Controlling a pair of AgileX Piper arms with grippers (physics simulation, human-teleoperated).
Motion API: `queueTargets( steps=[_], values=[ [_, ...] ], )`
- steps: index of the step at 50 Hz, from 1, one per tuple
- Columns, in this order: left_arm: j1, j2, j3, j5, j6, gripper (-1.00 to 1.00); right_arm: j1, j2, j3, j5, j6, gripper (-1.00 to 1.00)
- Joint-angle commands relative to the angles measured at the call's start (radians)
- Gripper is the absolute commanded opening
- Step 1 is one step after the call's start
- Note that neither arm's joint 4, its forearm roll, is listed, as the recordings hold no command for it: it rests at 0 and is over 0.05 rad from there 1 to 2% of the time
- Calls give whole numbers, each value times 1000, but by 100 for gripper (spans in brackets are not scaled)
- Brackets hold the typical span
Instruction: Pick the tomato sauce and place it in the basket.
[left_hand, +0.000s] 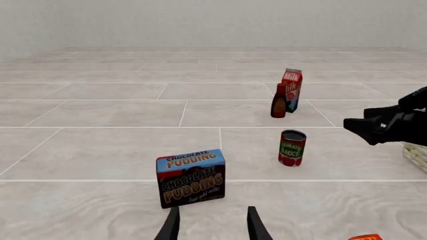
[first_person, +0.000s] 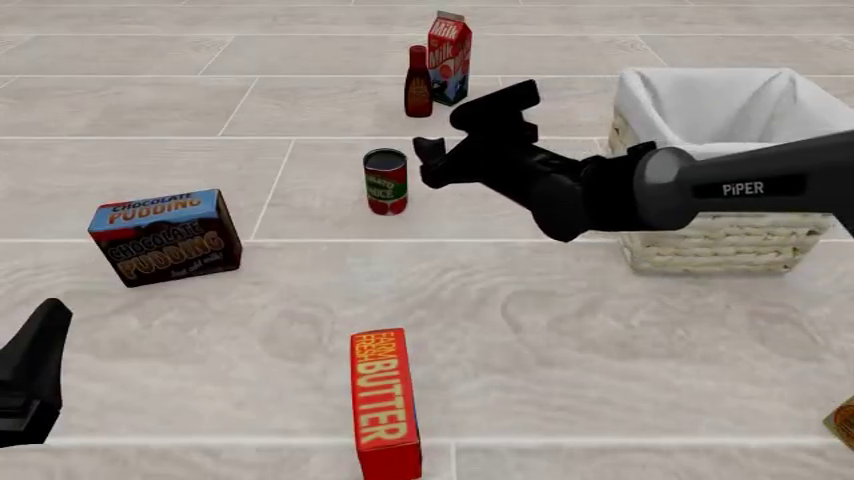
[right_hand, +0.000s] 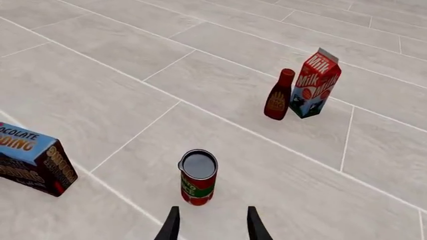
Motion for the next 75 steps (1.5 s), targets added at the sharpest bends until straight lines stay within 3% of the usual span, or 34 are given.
queueTargets(
  steps=[1,75],
  values=[
    [0,0,0,0,0,100,6,36,-35,5,0,100],
    [0,0,0,0,0,100,23,248,-231,56,9,100]
  ],
)
